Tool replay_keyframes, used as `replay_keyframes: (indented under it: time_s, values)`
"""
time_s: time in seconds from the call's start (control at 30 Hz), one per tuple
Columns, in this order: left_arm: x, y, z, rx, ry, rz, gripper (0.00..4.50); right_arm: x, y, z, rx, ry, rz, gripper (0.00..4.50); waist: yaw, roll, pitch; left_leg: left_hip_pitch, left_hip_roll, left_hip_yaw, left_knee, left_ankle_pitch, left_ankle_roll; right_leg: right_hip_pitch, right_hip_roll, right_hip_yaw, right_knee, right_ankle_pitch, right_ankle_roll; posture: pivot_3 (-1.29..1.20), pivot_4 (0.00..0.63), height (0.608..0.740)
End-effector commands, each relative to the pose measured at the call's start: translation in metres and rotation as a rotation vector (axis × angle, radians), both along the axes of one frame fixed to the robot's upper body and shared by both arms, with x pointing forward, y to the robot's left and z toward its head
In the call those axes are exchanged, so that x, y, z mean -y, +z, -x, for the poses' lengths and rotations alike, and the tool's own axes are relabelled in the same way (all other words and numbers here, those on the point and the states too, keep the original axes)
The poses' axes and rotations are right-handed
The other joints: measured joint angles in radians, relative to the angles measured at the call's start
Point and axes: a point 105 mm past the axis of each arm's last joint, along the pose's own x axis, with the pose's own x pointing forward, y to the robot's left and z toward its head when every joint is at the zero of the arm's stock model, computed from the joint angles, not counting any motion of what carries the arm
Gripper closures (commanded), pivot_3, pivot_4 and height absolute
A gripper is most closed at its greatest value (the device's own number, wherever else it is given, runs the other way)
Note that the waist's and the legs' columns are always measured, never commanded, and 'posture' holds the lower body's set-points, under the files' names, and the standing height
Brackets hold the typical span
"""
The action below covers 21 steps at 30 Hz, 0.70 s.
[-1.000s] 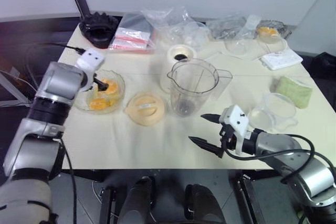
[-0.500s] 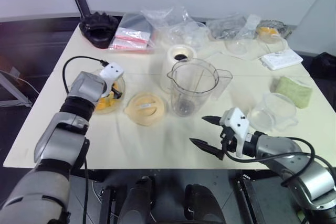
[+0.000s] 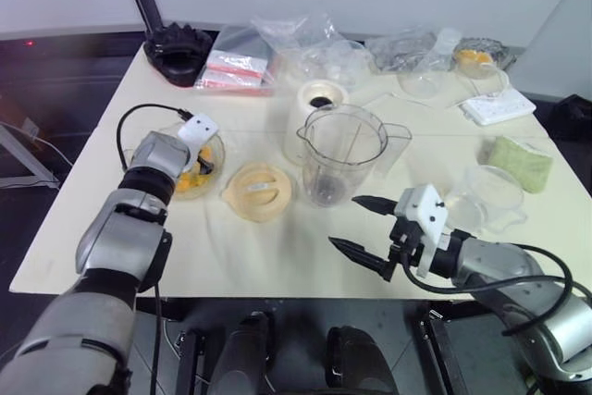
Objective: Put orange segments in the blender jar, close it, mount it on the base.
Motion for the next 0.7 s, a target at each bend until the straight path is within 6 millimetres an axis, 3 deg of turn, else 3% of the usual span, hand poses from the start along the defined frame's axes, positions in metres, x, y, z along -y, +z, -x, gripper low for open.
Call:
replay_keyframes:
  time_s: [0.03,0.23,0.5,0.7]
  values:
    - [0.004,0.000,-0.002,0.016,-0.003,0.005,1.31,-0.004,0.011,0.003,0.049,0.015,-0.014,0.00,-0.001,0.000,0.000,0.000,0.000,0.000,0.000,0.000,0.000,0.000,0.000,0.000,0.000,0.000,0.000,0.00,0.150,0.740]
    - [0.000,0.000,-0.003,0.030,0.022,-0.007,4.29,-0.005,0.012,0.002,0.049,0.013,-0.013,0.00,-0.003,0.000,0.000,-0.001,0.000,0.000,0.000,0.000,0.001,-0.001,0.001,0.000,0.000,0.000,0.001,0.00,0.150,0.740]
    - [-0.007,0.043,-0.004,0.106,0.063,0.014,4.29,-0.005,0.010,0.001,0.039,0.013,-0.009,0.00,-0.005,-0.001,0.001,-0.002,0.001,0.000,0.000,0.000,0.001,-0.002,0.004,0.000,0.000,0.000,0.001,0.00,0.150,0.740]
    - [-0.012,0.068,0.022,0.123,0.060,0.024,4.29,-0.002,0.009,-0.001,0.028,0.017,-0.001,0.00,-0.009,0.000,0.001,-0.001,0.001,0.000,0.000,0.000,0.000,-0.002,0.001,0.001,0.000,0.000,0.000,0.00,0.150,0.740]
